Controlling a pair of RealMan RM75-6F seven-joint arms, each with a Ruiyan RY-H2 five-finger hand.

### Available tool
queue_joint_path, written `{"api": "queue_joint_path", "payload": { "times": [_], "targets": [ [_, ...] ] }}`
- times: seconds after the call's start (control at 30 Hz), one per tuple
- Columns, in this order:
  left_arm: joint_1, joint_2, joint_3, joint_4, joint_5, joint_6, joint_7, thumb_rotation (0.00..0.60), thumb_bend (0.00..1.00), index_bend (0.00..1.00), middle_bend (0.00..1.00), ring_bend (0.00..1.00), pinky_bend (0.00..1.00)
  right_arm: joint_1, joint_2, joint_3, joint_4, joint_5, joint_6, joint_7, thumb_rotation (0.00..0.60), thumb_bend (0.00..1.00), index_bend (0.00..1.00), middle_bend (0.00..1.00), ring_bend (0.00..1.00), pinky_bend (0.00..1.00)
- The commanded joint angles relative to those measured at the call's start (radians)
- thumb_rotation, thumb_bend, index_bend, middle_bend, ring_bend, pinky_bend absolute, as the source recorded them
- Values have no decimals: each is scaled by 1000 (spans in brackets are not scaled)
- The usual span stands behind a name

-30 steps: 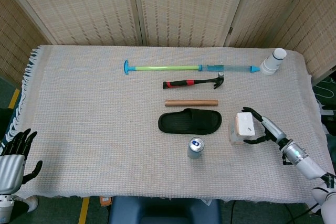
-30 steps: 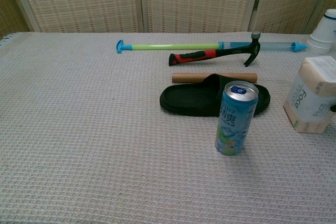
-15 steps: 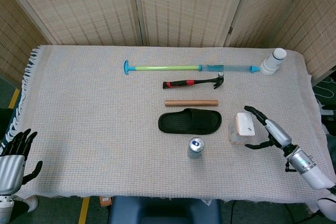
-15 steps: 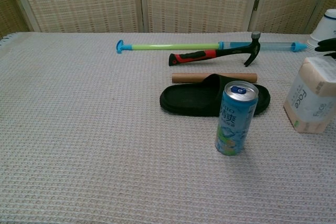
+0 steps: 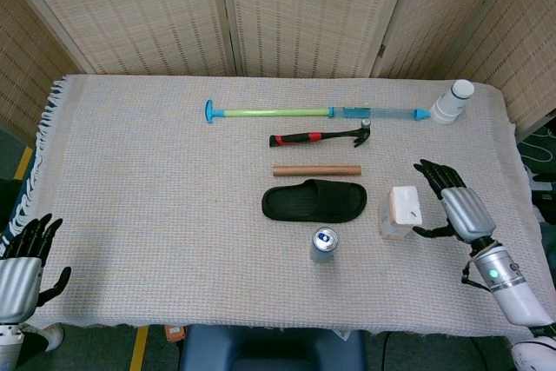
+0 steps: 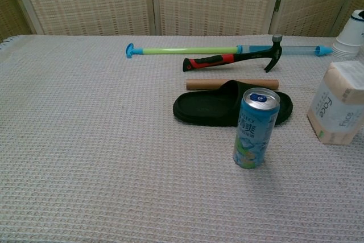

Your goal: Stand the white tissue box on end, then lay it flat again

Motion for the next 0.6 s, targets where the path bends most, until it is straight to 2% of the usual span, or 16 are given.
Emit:
{"api": "queue_joint_path", "payload": {
  "times": [0.03, 0.6],
  "targets": [
    [0, -1, 0, -1, -3, -2, 4, 600, 344, 80, 0, 0, 154, 17, 71, 39, -93, 101, -88, -117, 600, 59, 0, 0, 0, 0],
    [1, -2, -4, 2, -3, 3, 0, 600, 345, 89, 0, 0, 154, 99, 54, 82, -73, 213, -303, -199, 600, 58, 0, 0, 0, 0]
  ]
}}
